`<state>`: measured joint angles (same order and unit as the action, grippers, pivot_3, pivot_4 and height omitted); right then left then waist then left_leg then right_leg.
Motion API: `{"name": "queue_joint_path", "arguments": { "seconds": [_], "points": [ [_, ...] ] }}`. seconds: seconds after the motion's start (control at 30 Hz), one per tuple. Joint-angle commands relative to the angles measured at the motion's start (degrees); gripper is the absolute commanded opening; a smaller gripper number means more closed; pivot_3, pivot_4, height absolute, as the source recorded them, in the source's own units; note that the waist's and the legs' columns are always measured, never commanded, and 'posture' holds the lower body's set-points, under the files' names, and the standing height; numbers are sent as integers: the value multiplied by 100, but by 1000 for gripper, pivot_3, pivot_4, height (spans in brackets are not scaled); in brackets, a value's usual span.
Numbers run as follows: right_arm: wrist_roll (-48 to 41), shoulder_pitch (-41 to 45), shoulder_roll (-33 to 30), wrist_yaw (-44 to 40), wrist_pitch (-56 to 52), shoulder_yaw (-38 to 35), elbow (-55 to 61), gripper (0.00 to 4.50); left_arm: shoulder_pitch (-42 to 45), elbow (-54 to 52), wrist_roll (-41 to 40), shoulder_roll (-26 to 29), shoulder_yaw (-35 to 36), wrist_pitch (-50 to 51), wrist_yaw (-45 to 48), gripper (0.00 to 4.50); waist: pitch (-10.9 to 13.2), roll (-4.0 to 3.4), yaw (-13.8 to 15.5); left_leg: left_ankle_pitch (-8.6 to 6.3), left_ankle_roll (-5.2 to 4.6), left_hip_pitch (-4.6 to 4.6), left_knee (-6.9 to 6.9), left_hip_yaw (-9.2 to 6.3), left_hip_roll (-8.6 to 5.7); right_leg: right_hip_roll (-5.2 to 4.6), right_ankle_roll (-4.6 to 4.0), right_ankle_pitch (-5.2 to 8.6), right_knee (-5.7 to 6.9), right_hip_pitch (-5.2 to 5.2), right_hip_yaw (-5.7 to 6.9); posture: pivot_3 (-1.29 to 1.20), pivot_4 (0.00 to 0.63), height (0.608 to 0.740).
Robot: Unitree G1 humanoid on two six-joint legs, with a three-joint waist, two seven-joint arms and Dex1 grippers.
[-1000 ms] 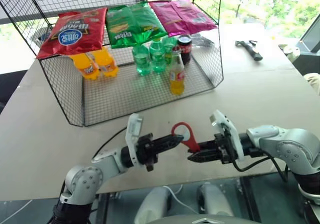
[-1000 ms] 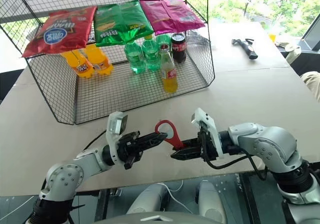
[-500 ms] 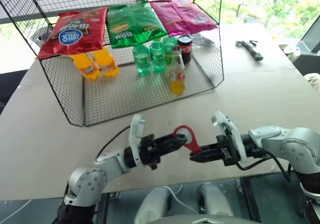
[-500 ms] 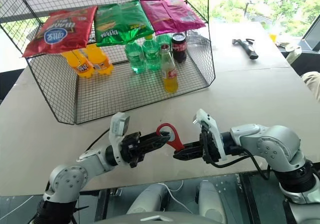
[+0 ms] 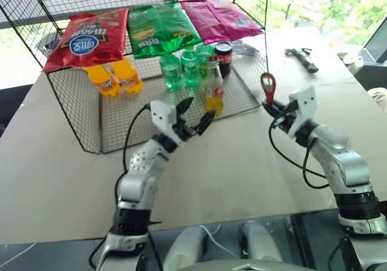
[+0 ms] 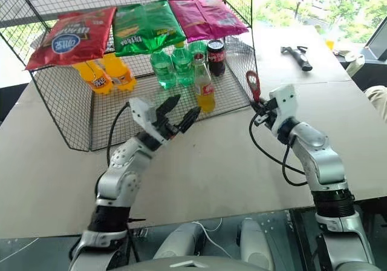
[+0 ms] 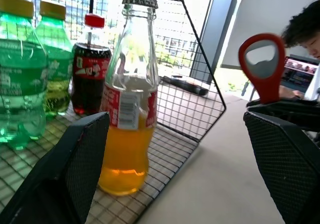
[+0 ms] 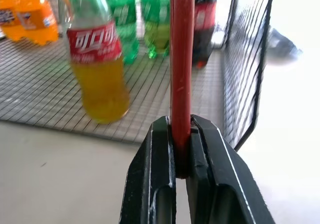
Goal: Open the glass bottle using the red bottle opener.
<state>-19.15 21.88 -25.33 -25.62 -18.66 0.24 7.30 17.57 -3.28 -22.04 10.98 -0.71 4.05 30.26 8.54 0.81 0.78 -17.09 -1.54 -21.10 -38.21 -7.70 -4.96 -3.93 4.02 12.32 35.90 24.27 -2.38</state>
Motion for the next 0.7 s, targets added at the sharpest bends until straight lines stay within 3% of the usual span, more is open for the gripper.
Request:
{"name": "queue_joint_path", "arguments": {
  "seconds": [0.03, 0.3, 0.7],
  "points": [
    [576, 152, 126, 209, 892, -16, 11, 0, 523, 828, 410, -252, 191, -862, -333, 4422, 0, 0, -3, 0, 0, -6, 0, -1, 0, 0, 0, 0, 0, 7, 1, 0, 150, 740],
    [787, 169, 241, 125, 1267, -129, -232, 0, 1352, 2063, 514, -380, 471, -1540, -332, 4422, 0, 0, -10, 1, -1, -29, -11, -1, 1, 9, 0, -1, 12, 28, 0, 0, 150, 740],
    [924, -129, 374, 133, 1373, -111, -18, 0, 2038, 3189, 680, -519, 240, -1852, 290, 4422, 0, 0, -21, 1, -1, -31, -12, -2, 0, 11, 1, 0, 13, 30, 1, 0, 150, 740]
  ]
}}
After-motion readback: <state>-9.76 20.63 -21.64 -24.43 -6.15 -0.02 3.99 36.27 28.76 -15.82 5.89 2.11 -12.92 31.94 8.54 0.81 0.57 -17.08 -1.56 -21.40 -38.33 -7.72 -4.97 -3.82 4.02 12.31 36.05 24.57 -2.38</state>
